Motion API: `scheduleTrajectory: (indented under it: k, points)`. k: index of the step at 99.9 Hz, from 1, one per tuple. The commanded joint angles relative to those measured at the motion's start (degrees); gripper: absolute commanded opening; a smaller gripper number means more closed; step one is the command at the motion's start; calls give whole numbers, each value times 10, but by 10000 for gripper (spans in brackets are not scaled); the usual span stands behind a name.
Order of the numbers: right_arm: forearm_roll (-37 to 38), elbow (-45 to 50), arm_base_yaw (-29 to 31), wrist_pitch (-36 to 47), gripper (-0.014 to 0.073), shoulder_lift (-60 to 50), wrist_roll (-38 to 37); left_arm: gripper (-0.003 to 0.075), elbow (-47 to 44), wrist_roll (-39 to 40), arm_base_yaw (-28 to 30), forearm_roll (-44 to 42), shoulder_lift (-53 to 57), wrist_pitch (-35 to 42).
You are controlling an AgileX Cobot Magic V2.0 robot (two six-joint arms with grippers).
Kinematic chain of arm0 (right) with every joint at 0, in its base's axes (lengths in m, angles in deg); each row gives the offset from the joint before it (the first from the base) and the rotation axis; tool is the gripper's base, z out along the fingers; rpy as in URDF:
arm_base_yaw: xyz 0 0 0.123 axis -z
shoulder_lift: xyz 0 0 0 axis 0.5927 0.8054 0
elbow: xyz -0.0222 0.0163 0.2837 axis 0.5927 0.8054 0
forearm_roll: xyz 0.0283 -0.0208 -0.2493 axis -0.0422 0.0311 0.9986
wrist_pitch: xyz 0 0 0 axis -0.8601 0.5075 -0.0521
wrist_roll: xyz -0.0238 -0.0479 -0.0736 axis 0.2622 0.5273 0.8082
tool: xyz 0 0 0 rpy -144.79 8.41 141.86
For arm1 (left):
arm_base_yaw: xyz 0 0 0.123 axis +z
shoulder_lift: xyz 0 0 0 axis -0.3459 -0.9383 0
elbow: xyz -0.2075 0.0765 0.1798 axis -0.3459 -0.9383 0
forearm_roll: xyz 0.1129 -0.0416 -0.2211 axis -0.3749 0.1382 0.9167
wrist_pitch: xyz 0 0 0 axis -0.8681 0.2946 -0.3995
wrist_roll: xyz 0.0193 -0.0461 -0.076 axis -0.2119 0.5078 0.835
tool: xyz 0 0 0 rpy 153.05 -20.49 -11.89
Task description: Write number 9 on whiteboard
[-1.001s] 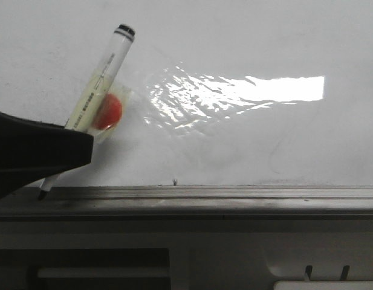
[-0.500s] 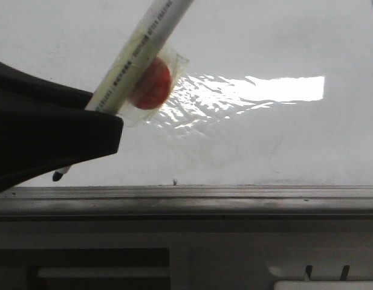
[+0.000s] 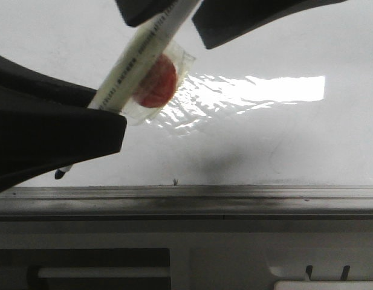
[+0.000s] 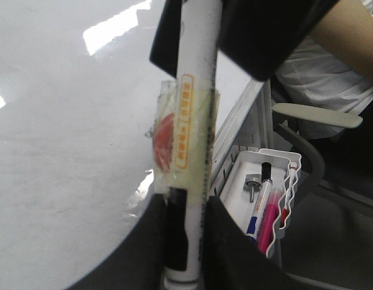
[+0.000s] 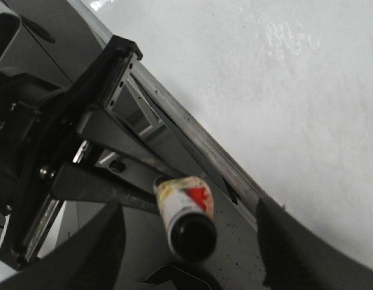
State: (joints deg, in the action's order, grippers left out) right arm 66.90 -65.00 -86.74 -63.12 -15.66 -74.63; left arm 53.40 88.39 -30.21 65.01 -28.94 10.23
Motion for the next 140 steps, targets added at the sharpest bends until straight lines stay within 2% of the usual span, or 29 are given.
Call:
scheduleTrajectory:
  k: [1, 8, 21, 28, 33, 40, 46, 53, 57, 65, 81, 92, 102, 112, 123, 140]
  points:
    - [-7, -31, -1, 43, 388, 10, 9, -20, 19, 0, -2, 8, 7, 40]
    - [-7, -35, -1, 44, 322, 20, 9, -20, 19, 0, -2, 8, 7, 40]
    - [-7, -35, -1, 39, 110, 21, 8, -19, 19, 0, -2, 9, 7, 40]
    - [-7, -35, -1, 38, 25, 21, 8, -9, 19, 0, -2, 8, 7, 39]
    - [-7, -35, -1, 38, -20, 21, 8, 32, 19, 0, -2, 8, 7, 39]
    - [-7, -35, -1, 38, -61, 21, 8, 135, 19, 0, -2, 11, 7, 39]
    - [-7, -35, -1, 38, -71, 21, 8, 245, 19, 5, -2, 17, 7, 42]
    - [-7, -35, -1, 38, -71, 21, 8, 318, 19, 6, -2, 18, 7, 42]
    - [-7, -35, -1, 38, -71, 21, 8, 333, 19, 6, -2, 19, 7, 42]
    - [-6, -35, 0, 39, -70, 21, 8, 335, 19, 6, -1, 30, 7, 42]
    - [39, -40, 2, 47, -70, 8, 8, 335, 19, 5, -1, 118, 48, 33]
    - [91, -41, 2, 68, -70, -7, 8, 335, 19, -17, -1, 133, 101, -9]
    - [91, -41, 9, 103, -70, -16, -4, 335, 19, -17, -1, 160, 146, -51]
    - [91, -56, 37, 105, -69, -15, -36, 335, 19, -17, -1, 194, 180, -69]
    - [88, -76, 75, 101, -69, -6, -61, 335, 19, -18, -1, 194, 193, -69]
    - [73, -119, 131, 54, -69, 23, -61, 335, 19, -18, -1, 194, 193, -69]
